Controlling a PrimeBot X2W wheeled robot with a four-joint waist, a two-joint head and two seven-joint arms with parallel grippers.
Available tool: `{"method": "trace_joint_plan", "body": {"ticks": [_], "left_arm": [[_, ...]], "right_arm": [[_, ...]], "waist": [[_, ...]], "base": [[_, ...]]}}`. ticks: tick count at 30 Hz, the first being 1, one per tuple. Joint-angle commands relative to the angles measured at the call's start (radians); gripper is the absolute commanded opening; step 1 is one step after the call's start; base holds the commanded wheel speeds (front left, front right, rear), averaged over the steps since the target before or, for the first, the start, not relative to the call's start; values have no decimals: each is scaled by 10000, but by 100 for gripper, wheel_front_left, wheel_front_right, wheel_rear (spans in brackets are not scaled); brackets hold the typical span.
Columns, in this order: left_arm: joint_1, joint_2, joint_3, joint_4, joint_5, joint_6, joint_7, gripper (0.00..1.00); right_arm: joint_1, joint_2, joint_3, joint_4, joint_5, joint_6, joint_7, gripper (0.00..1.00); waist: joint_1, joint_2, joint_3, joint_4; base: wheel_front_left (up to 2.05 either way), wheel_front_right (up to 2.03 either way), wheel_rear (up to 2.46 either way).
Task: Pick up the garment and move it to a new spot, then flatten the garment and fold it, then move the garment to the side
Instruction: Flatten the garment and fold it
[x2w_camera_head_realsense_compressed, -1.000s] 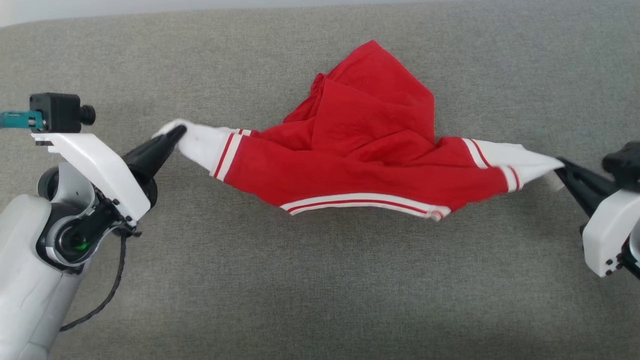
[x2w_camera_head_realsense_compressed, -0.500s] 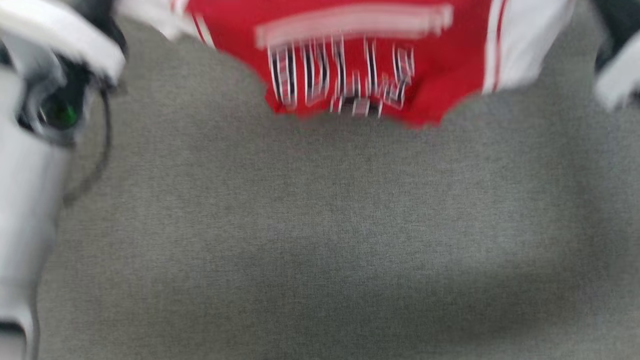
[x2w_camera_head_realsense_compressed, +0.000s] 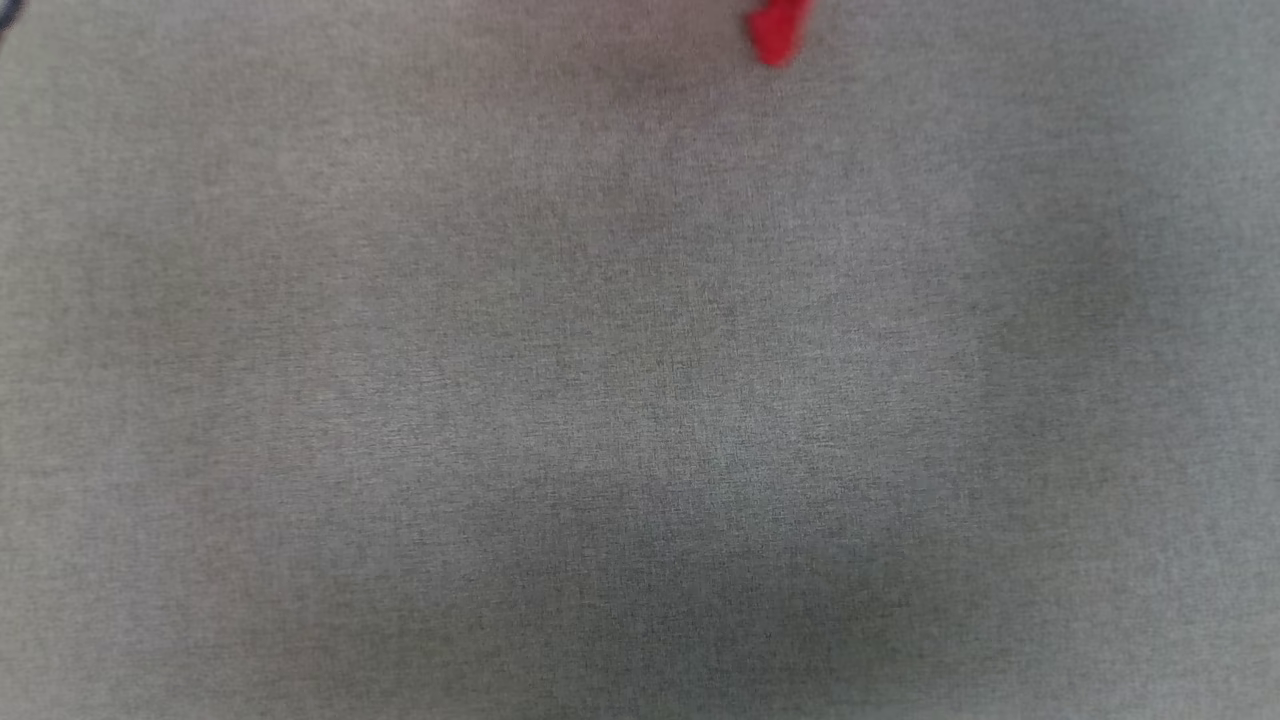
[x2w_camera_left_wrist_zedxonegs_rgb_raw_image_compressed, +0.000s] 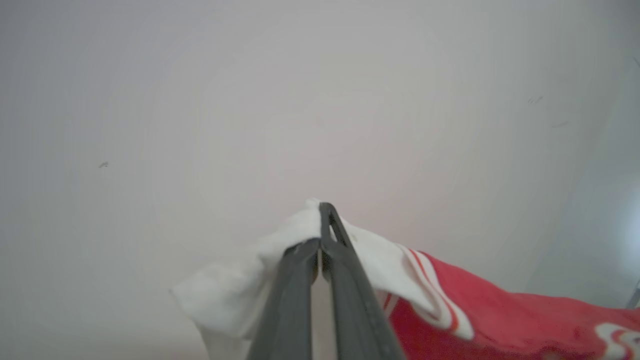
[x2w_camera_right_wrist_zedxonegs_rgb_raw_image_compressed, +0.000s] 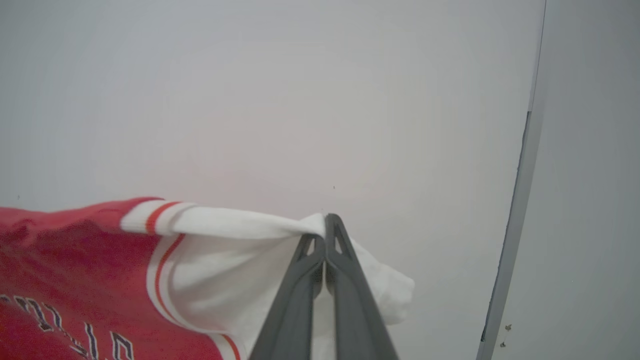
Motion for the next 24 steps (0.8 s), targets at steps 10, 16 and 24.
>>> {"method": "trace_joint_plan", "body": {"ticks": [10, 16, 24], "left_arm": [[3136, 601, -945, -1766, -1908, -32, 706, 0], [6819, 1218, -1566, -3716, -3291, -34, 792, 0], [10731, 1917, -2776, -5696, -4027, -33, 578, 0]], "right_arm": [[1968, -399, 1843, -113, 830, -6, -119, 0], [4870, -1275, 2913, -1426, 1812, -6, 141, 0], [9476, -2857, 2756, -3903, 3426, -6, 1551, 0]], "waist": [[0, 0, -619, -86], [0, 0, -1105, 65], [0, 0, -1691, 436]], "base": [[0, 0, 0], [0, 0, 0], [0, 0, 0]]}}
